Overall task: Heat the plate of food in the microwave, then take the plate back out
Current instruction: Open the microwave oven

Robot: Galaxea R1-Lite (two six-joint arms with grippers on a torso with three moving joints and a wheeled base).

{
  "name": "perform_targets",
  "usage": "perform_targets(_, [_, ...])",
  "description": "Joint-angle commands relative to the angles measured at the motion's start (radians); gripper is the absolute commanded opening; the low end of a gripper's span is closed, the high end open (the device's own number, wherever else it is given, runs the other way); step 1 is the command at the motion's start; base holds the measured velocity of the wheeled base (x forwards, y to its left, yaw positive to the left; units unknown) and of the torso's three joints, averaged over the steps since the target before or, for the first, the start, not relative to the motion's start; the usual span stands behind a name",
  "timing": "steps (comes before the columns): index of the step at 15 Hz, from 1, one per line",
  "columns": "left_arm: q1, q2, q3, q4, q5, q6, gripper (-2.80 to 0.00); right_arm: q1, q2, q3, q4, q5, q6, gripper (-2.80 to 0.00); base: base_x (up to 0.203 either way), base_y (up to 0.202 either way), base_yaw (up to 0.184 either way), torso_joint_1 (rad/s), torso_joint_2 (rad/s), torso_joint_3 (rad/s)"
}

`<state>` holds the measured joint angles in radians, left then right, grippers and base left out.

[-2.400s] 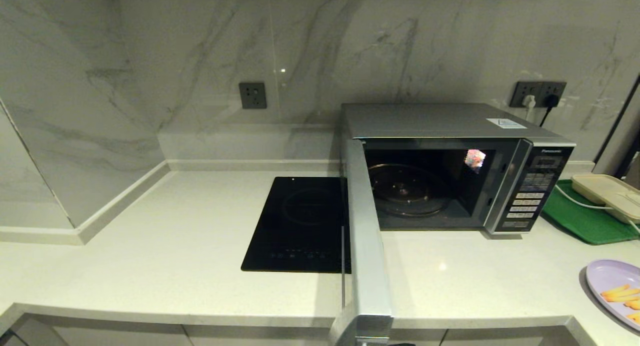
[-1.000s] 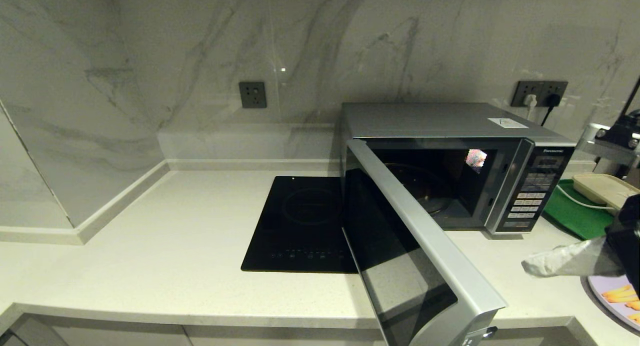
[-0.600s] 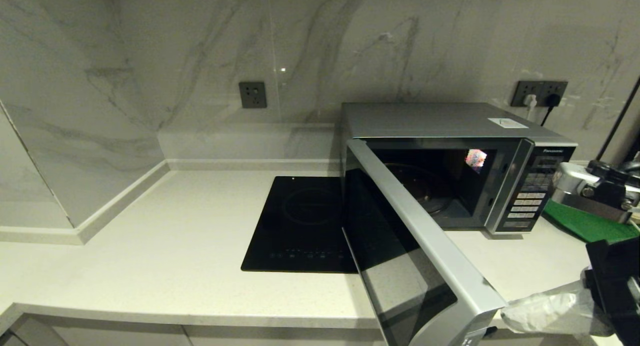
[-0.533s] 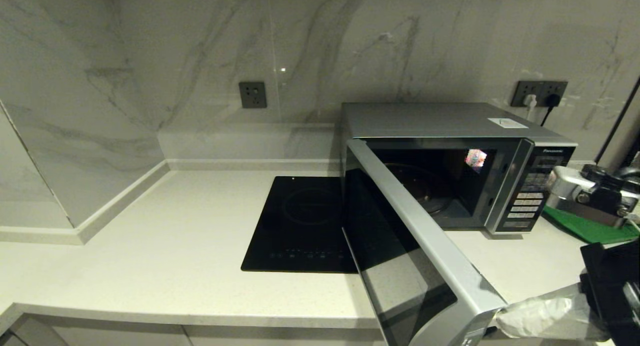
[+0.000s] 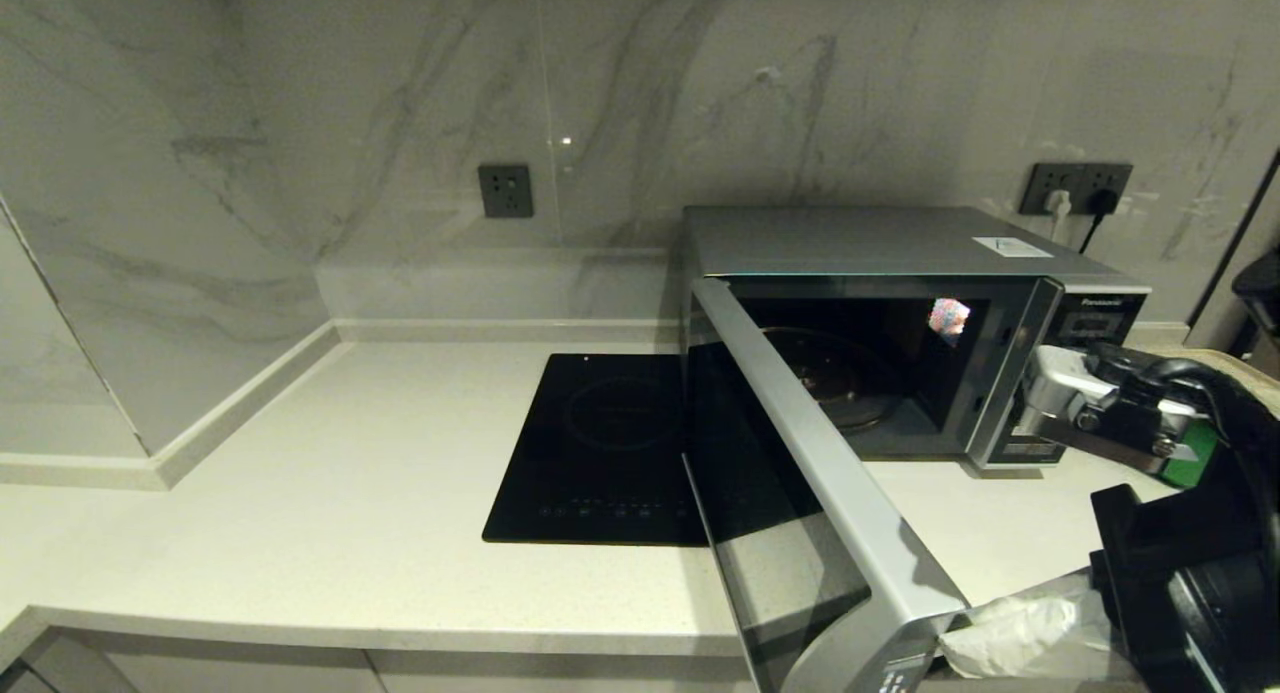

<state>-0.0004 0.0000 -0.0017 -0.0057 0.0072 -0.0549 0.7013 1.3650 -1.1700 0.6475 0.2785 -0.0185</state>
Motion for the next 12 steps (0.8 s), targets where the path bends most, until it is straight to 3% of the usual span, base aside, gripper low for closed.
perform_targets(1, [0.000,0.000,0.000,0.000,0.000,0.001,-2.80,0.008,0.015,0.000,0.003,0.007,-0.039,-2.80,0.000,0.000,0.000,0.000,0.00,0.000])
perform_targets(6, [0.000,0.000,0.000,0.000,0.000,0.001,-2.80,0.032,0.009,0.014,0.003,0.033,-0.075,-2.80,0.000,0.000,0.000,0.000,0.00,0.000])
perform_targets(8, [0.000,0.000,0.000,0.000,0.000,0.000,-2.80,0.032,0.004,0.032,0.003,0.044,-0.144,-2.80,0.000,0.000,0.000,0.000,0.00,0.000])
perform_targets(12, [0.000,0.000,0.000,0.000,0.000,0.001,-2.80,0.032,0.000,0.034,0.003,0.125,-0.175,-2.80,0.000,0.000,0.000,0.000,0.00,0.000])
